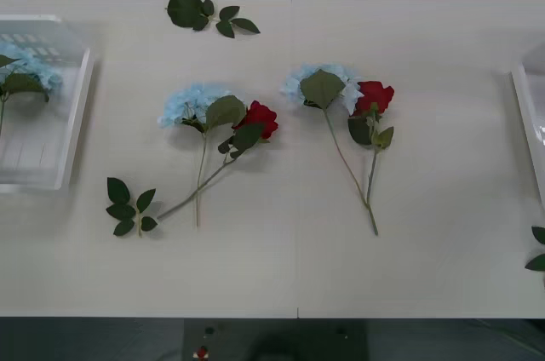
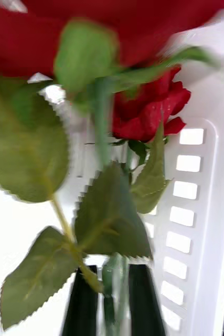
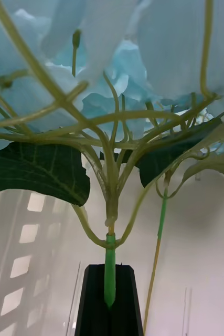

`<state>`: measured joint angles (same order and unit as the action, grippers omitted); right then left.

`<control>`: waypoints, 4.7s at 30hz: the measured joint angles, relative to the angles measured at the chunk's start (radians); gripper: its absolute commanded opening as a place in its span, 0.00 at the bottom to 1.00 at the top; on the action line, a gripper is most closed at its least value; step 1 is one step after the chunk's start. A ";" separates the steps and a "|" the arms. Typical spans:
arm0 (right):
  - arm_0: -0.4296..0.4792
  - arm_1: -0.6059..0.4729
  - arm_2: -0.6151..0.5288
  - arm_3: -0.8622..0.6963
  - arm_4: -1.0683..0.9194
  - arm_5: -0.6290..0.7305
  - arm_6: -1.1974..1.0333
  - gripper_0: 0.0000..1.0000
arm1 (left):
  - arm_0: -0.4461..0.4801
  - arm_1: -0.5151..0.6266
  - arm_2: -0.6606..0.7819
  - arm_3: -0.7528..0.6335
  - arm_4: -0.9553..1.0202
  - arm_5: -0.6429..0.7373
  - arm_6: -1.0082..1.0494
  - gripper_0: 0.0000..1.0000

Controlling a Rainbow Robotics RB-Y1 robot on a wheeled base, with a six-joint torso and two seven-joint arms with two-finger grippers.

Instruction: Put the red flowers into the right box and the blue flowers into the left box

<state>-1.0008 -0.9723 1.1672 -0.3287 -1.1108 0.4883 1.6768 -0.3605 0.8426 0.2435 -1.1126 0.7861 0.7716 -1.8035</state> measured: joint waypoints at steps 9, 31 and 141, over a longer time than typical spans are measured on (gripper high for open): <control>0.012 0.000 -0.086 0.002 0.099 -0.007 0.000 0.81 | -0.037 0.000 -0.118 0.073 0.016 -0.070 0.000 0.00; -0.004 -0.029 -0.145 -0.441 -0.377 0.315 0.057 1.00 | -0.037 0.006 0.128 -0.127 0.142 0.390 -0.025 0.86; -0.060 -0.003 -0.060 0.047 0.170 -0.059 0.078 0.00 | -0.258 -0.320 -0.185 -0.650 -0.262 0.525 0.361 0.00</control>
<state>-1.0605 -0.9749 1.1068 -0.2817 -0.9404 0.4293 1.7550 -0.6180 0.5230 0.0589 -1.7631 0.5239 1.2966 -1.4424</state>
